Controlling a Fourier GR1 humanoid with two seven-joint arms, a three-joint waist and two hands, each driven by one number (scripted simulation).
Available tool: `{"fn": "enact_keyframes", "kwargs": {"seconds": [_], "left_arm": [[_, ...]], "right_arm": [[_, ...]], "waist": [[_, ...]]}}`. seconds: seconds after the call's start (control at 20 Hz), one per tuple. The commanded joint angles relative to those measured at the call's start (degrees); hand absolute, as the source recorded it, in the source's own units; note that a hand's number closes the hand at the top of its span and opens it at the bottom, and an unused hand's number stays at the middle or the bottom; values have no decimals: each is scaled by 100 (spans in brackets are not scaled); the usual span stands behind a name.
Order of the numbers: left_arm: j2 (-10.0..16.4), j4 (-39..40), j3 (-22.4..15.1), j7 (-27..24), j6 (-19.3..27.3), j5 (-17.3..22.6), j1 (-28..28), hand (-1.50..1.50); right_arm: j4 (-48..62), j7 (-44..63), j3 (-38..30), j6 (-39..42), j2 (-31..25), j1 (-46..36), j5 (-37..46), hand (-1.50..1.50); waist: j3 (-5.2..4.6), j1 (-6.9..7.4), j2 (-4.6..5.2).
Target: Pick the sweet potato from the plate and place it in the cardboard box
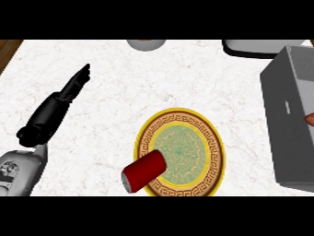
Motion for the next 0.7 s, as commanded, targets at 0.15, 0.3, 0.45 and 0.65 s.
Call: {"fn": "enact_keyframes", "kwargs": {"seconds": [0.15,0.3,0.45,0.65], "left_arm": [[-21,-31,27,18,-98,-15,66,0],[-90,-341,40,297,43,-47,117,0],[-81,88,97,29,-22,-45,-57,0],[12,21,155,-14,-46,-33,64,0]], "right_arm": [[1556,-1555,671,446,398,-841,962,-150],[1968,-2205,515,772,536,-1162,728,-150],[2084,-2535,-49,1093,811,-1220,-375,-150],[2529,-1851,-684,2043,1514,-1139,-2023,-150]], "waist": [[2,-28,-20],[4,-32,-41],[9,-111,-10],[16,-110,-23]]}}
